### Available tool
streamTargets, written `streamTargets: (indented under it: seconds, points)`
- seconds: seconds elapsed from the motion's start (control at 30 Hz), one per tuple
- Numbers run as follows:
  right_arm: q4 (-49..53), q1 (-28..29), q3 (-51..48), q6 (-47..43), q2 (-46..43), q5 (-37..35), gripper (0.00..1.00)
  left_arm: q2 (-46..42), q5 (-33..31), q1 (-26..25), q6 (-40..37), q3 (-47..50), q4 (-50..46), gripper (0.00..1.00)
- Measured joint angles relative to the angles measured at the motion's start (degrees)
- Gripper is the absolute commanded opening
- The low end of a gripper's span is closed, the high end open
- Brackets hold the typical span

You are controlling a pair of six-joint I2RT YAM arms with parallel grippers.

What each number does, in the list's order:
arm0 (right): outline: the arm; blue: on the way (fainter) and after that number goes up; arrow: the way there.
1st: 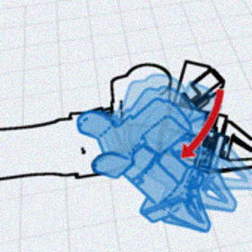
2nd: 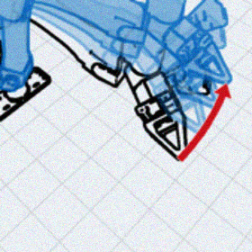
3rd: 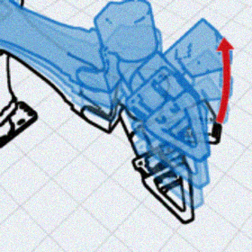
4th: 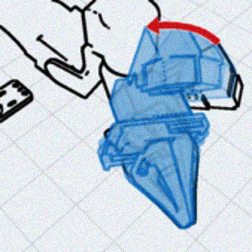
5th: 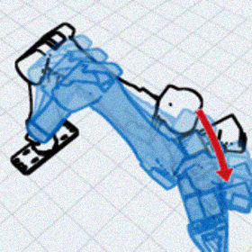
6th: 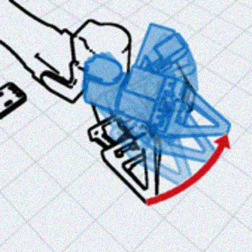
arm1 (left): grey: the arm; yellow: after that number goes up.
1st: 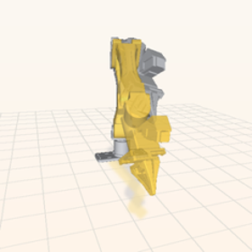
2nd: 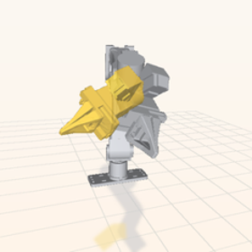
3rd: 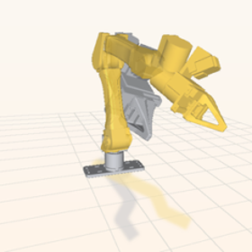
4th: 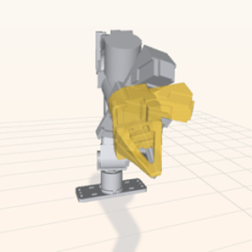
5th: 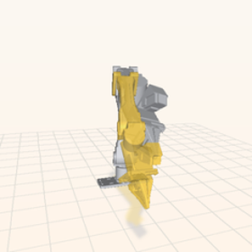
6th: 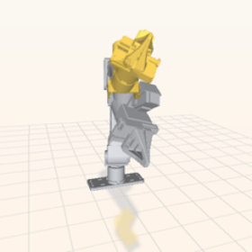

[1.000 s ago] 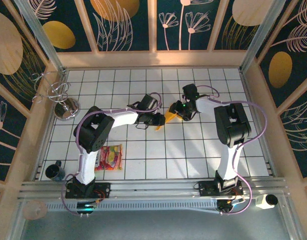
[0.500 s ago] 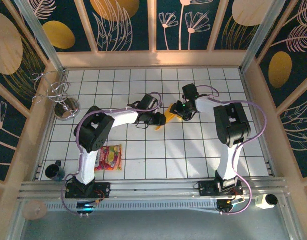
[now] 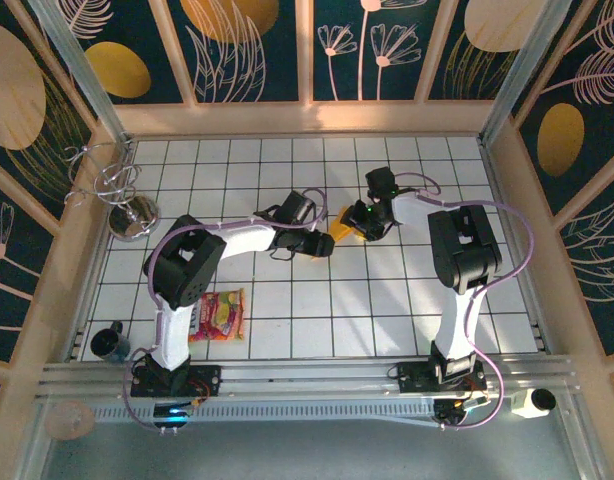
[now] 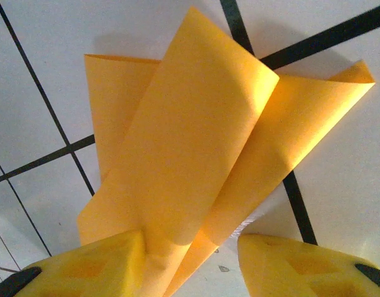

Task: Fold a paper plane with a square sheet of paper (pick it up from the middle)
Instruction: Fold the wing for the fifth time at the center of the table.

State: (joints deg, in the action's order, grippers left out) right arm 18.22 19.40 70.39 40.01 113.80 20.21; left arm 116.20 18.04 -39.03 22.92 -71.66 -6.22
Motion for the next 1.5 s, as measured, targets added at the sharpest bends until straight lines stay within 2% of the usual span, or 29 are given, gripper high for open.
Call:
streamTargets:
  seconds: [0.13, 0.53, 0.73, 0.9, 1.2, 1.3, 1.5]
  points:
    - [-0.11, -0.31, 0.00, 0.68, 0.07, 0.79, 0.47, 0.00, -0.83, -0.31, -1.99, 0.00, -0.24, 0.49]
    - [-0.13, -0.35, 0.00, 0.85, 0.00, 0.83, 0.47, 0.00, -3.58, -0.31, -5.62, -0.15, -1.55, 0.27]
    - [-0.13, -0.35, -0.04, 0.42, -0.55, 0.70, 0.46, 0.55, -3.39, -0.31, -5.66, -1.33, -3.04, 0.23]
    - [-0.39, -0.33, -0.46, -0.63, -0.90, 0.66, 0.45, 0.87, -0.98, 0.13, -4.70, -1.97, -3.56, 0.23]
    - [-2.08, -0.42, -1.81, -1.60, -1.66, 0.66, 0.45, 3.08, 7.96, 2.71, -1.53, -3.74, -4.81, 0.21]
    - [-2.84, -0.44, -2.36, -2.19, -1.99, 0.87, 0.47, 3.74, 9.25, 3.17, -0.96, -4.57, -5.62, 0.20]
    - [-5.11, -0.39, -3.45, -5.53, -2.93, 2.84, 0.64, 4.61, 10.29, 3.52, -0.57, -5.95, -7.13, 0.19]
